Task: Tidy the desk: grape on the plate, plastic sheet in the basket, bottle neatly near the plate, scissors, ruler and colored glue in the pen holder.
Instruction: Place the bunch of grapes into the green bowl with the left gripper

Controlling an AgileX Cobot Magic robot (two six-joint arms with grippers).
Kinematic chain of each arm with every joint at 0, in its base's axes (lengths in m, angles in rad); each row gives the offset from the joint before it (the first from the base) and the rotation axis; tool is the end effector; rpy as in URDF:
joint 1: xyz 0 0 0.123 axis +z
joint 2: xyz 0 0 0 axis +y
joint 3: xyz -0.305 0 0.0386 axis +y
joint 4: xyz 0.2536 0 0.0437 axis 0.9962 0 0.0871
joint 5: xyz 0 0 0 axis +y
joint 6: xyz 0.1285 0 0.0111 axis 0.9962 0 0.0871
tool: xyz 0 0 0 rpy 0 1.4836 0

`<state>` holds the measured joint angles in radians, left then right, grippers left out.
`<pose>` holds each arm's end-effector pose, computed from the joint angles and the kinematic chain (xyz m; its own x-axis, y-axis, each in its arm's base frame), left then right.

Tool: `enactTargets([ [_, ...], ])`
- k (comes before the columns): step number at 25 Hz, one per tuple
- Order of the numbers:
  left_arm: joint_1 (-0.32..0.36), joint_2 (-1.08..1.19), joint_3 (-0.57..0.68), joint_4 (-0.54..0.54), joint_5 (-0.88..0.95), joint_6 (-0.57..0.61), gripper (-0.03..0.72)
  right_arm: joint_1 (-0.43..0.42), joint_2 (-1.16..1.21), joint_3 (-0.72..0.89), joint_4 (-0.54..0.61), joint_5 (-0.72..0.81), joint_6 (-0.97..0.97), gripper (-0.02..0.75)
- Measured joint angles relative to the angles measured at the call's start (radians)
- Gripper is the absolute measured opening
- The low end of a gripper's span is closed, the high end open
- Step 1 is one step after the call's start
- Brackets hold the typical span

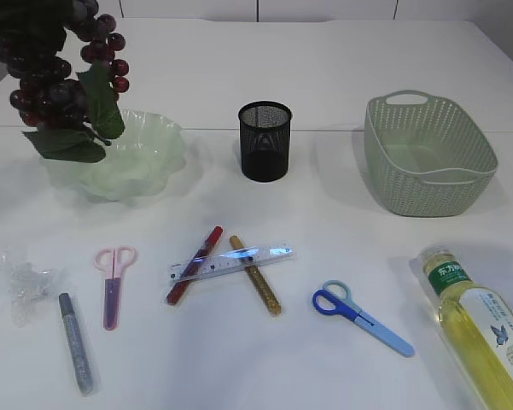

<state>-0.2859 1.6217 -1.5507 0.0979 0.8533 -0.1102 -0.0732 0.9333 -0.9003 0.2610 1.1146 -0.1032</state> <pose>0.3830 -0.1027 0.3558 -0.7210 0.1644 -0.6732 0.2011 0.9793 0.0238 0.1688 0.0176 0.3177 -0.8640 0.0769 -0.4976 -0.0325 0.9777 0.2075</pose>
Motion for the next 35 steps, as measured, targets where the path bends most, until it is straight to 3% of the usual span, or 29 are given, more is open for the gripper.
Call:
enactTargets([
  [11, 0.085, 0.353, -0.261, -0.024, -0.08, -0.014, 0.173, 0.0, 0.0, 0.0, 0.0, 0.002, 0.0, 0.521],
  [20, 0.111, 0.501, -0.277, -0.021, -0.227, -0.014, 0.19, 0.0, 0.0, 0.0, 0.0, 0.007, 0.0, 0.521],
  [23, 0.12, 0.531, -0.277, -0.02, -0.237, -0.014, 0.275, 0.0, 0.0, 0.0, 0.0, 0.007, 0.0, 0.521],
  [26, 0.129, 0.537, -0.278, -0.02, -0.237, -0.017, 0.429, 0.0, 0.0, 0.0, 0.0, 0.007, 0.0, 0.521],
  [28, 0.131, 0.537, -0.281, -0.02, -0.241, -0.017, 0.494, 0.0, 0.0, 0.0, 0.0, 0.007, 0.0, 0.521],
  [35, 0.133, 0.492, -0.281, -0.041, -0.129, -0.021, 0.534, 0.0, 0.0, 0.0, 0.0, 0.007, 0.0, 0.521],
])
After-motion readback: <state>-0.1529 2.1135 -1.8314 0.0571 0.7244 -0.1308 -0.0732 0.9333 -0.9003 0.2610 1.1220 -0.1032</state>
